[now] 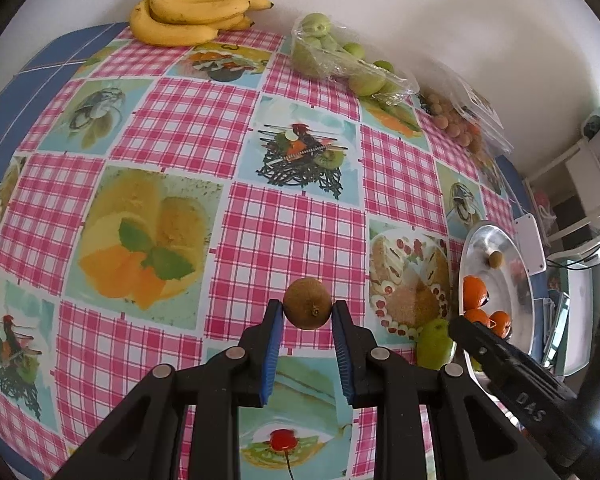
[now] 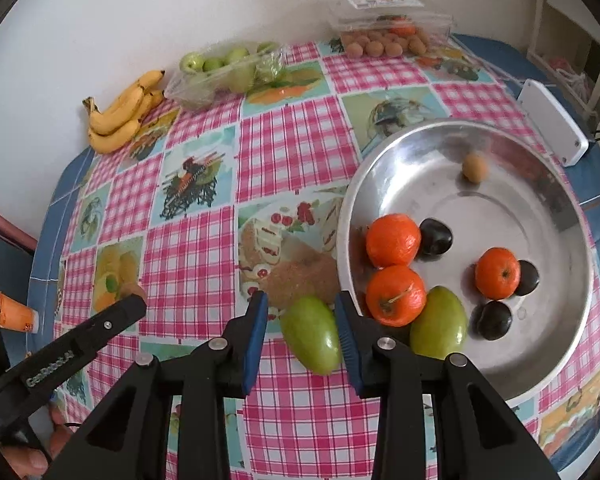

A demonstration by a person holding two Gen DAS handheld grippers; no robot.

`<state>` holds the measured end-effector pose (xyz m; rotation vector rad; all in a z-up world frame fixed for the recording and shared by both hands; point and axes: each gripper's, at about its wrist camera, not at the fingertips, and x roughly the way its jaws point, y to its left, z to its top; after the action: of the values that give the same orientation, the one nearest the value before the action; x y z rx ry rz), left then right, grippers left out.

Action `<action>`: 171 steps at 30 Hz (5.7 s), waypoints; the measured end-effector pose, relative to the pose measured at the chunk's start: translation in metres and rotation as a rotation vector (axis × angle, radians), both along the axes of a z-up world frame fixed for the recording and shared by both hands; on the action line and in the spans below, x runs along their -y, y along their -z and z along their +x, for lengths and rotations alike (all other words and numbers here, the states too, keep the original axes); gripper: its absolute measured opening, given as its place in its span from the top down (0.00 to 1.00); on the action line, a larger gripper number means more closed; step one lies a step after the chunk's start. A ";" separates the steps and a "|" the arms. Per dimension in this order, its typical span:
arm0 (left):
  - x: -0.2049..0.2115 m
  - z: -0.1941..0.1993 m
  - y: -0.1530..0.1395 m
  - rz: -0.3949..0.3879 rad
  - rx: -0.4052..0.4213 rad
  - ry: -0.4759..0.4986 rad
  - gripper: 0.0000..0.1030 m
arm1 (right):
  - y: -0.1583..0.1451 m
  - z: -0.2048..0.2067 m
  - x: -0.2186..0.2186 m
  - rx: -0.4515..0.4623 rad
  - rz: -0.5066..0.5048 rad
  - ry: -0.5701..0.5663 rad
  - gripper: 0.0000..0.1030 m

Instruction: Organize fruits

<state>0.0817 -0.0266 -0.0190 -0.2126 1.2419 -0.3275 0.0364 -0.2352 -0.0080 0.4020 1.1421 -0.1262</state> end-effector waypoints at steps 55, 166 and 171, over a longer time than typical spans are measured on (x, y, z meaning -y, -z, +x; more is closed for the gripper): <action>-0.004 0.002 0.002 -0.028 -0.011 -0.001 0.74 | 0.024 0.015 -0.029 -0.062 -0.098 -0.098 0.62; 0.093 -0.028 0.011 0.312 0.083 0.076 0.00 | 0.003 -0.048 0.070 -0.109 -0.228 0.111 0.00; 0.084 -0.030 0.004 0.309 0.097 0.059 0.00 | 0.000 -0.051 0.063 -0.112 -0.245 0.102 0.00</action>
<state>0.0518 -0.1102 -0.0229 0.1042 1.1868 -0.1902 -0.0147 -0.2984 -0.0079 0.2373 1.2002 -0.3783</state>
